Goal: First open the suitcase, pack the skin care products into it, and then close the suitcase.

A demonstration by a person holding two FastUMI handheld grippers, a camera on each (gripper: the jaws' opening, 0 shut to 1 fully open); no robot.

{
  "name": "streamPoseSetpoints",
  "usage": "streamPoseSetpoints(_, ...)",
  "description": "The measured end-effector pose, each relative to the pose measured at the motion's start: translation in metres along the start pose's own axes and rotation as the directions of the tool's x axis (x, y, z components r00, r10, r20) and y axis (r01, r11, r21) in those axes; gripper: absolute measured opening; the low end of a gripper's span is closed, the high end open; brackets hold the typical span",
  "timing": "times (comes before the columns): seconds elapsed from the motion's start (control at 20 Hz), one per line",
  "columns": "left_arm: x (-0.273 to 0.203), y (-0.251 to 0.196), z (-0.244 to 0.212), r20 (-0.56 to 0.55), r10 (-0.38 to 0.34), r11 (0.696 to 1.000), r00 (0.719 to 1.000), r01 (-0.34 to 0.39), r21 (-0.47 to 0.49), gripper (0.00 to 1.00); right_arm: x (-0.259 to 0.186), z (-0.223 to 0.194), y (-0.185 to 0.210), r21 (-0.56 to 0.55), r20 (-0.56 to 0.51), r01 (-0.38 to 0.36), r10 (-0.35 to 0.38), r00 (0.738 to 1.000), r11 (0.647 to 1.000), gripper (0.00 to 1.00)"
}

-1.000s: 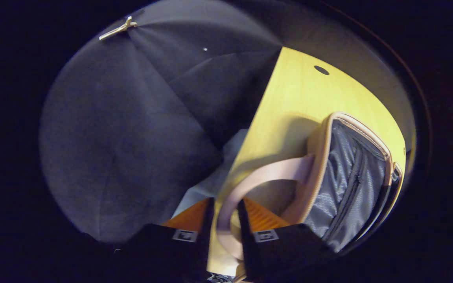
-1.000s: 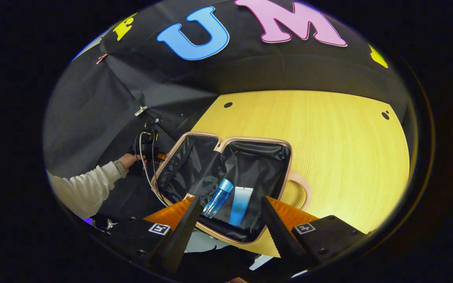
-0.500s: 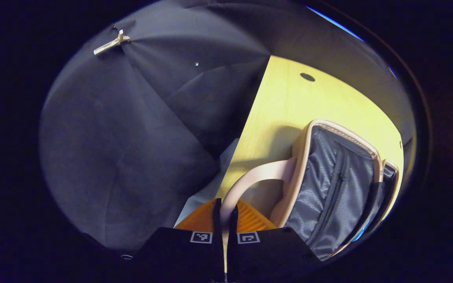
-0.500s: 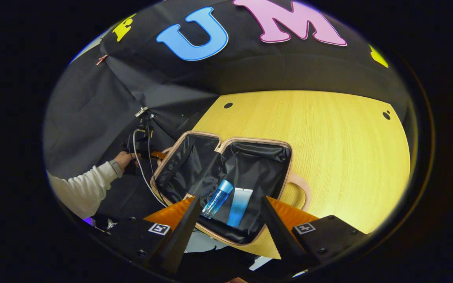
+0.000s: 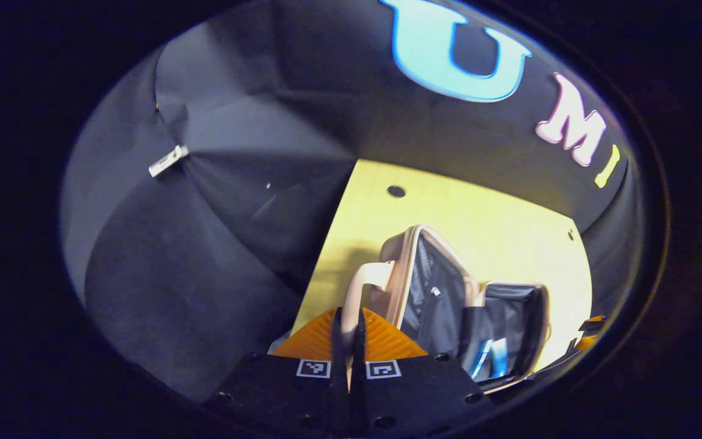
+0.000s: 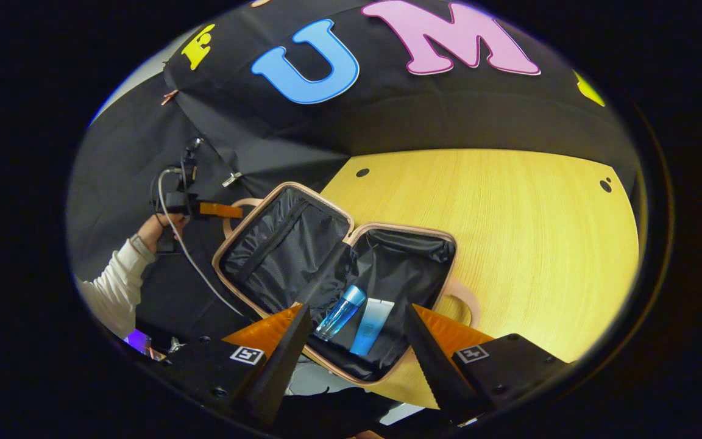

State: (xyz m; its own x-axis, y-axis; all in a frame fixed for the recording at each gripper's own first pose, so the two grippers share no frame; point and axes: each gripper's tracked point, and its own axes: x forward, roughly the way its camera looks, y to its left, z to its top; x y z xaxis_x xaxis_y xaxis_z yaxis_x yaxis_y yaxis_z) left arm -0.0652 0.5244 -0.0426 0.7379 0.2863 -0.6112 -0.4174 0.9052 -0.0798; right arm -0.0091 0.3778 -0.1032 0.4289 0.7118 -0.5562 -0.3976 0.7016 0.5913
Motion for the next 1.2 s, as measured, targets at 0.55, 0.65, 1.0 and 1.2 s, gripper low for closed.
streamPoseSetpoints(0.55,-0.091,-0.292,-0.014,0.007,-0.406,0.911,0.914,0.404,0.082,0.06,-0.078,0.007,-0.097,0.013,0.054,0.05,-0.05,0.997,0.999,0.98)
streamPoseSetpoints(0.65,-0.076,-0.34,-0.048,-0.058,-0.461,0.881,0.885,0.465,0.088,0.06,-0.091,0.004,-0.115,0.032,0.057,0.064,-0.066,0.996,0.997,0.98)
streamPoseSetpoints(1.0,0.036,-0.398,-0.16,-0.295,-0.45,0.871,0.843,0.487,0.064,0.06,-0.131,-0.013,-0.163,0.07,0.062,0.121,-0.126,0.99,0.99,0.97)
streamPoseSetpoints(1.2,0.051,-0.402,-0.171,-0.318,-0.409,0.877,0.855,0.465,0.12,0.07,-0.149,-0.017,-0.181,0.076,0.079,0.168,-0.174,0.982,0.983,0.97)
